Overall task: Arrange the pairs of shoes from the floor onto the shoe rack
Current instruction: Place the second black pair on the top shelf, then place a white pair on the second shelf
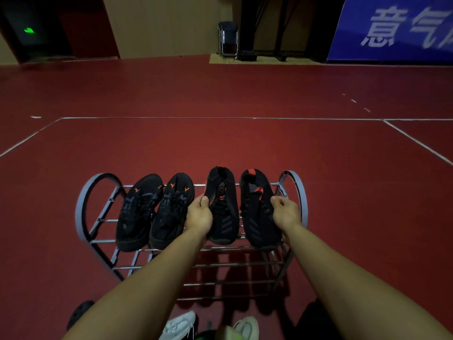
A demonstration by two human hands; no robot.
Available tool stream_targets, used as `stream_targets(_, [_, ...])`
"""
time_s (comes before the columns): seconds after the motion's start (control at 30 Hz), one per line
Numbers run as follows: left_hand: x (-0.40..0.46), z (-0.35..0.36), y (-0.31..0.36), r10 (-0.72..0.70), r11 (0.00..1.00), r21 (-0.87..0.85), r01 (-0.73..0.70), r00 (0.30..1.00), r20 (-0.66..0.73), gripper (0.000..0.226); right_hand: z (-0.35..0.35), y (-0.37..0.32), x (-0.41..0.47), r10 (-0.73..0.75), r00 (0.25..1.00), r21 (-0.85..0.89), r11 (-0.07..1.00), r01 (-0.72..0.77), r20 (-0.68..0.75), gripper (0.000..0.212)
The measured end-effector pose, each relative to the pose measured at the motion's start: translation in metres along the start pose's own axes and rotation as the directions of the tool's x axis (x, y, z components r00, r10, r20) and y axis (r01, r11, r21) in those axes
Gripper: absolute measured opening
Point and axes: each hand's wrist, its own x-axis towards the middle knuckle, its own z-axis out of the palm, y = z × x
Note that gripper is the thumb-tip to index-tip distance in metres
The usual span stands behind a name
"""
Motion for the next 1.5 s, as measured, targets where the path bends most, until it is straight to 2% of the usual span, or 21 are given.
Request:
stream_targets(0.13, [0.021,0.007,-0.013,0.018,0.995,0.099,-0.015,0.999,-0.03,0.041,0.011,0.003,0.011,0.008,0.999,-0.053,0.999,-0.006,0.04,0.032])
stream_targets(0.2, [0.025,0.007,-0.019,0.011,0.975,0.222,0.0,0.999,-0.051,0.042,0.012,0.007,0.013,0.021,0.999,-0.077,0.997,-0.018,0.043,0.032])
stream_targets(0.27, [0.025,0.005,-0.022,0.015,0.913,0.407,0.012,0.998,-0.064,0.042,0.01,0.011,0.014,0.023,0.998,-0.109,0.994,-0.017,0.055,0.032])
stream_targets(0.3, [0.025,0.003,-0.022,0.018,0.897,0.441,0.008,0.998,-0.055,0.042,0.009,0.012,0.013,0.024,0.998,-0.12,0.993,-0.016,0.063,0.035])
stream_targets(0.47, [0.024,-0.004,-0.03,0.026,0.931,0.361,-0.06,0.995,0.1,0.052,0.0,0.004,0.0,-0.019,0.991,-0.187,0.981,0.043,0.129,0.052])
stream_targets(0.53, [0.014,-0.007,-0.029,0.058,0.931,0.35,-0.1,0.99,0.129,0.056,-0.003,0.003,-0.01,-0.086,0.989,-0.271,0.956,0.116,0.12,0.051])
stream_targets(0.6, [0.001,-0.012,-0.03,0.161,0.897,0.392,-0.205,0.977,0.142,0.052,-0.003,0.003,-0.025,-0.219,0.971,-0.411,0.88,0.238,0.092,0.042])
stream_targets(0.7, [-0.028,-0.03,-0.035,0.329,0.769,0.523,-0.367,0.929,0.169,0.047,0.001,0.008,-0.053,-0.403,0.903,-0.572,0.711,0.41,0.146,0.04])
stream_targets(0.8, [-0.061,-0.052,-0.048,0.474,0.601,0.628,-0.495,0.853,0.218,0.04,0.009,0.014,-0.091,-0.476,0.826,-0.608,0.572,0.551,0.301,0.043])
stream_targets(0.9, [-0.093,-0.079,-0.071,0.519,0.485,0.682,-0.548,0.808,0.28,0.039,0.022,0.025,-0.133,-0.507,0.749,-0.601,0.46,0.653,0.426,0.043])
stream_targets(0.97, [-0.11,-0.098,-0.092,0.492,0.433,0.716,-0.548,0.809,0.322,0.041,0.033,0.04,-0.158,-0.499,0.716,-0.603,0.401,0.69,0.488,0.043])
stream_targets(1.07, [-0.133,-0.129,-0.13,0.434,0.354,0.749,-0.559,0.808,0.398,0.044,0.046,0.069,-0.188,-0.471,0.727,-0.62,0.393,0.679,0.499,0.042])
stream_targets(1.2, [-0.158,-0.165,-0.175,0.299,0.291,0.808,-0.512,0.851,0.431,0.047,0.058,0.105,-0.213,-0.439,0.709,-0.609,0.368,0.703,0.552,0.043])
stream_targets(1.33, [-0.165,-0.193,-0.22,0.056,0.3,0.864,-0.404,0.912,0.406,0.056,0.073,0.145,-0.228,-0.258,0.713,-0.624,0.352,0.698,0.652,0.049])
stream_targets(1.5, [-0.158,-0.214,-0.266,-0.113,0.318,0.91,-0.267,0.942,0.316,0.056,0.087,0.194,-0.235,-0.059,0.726,-0.67,0.341,0.66,0.685,0.053])
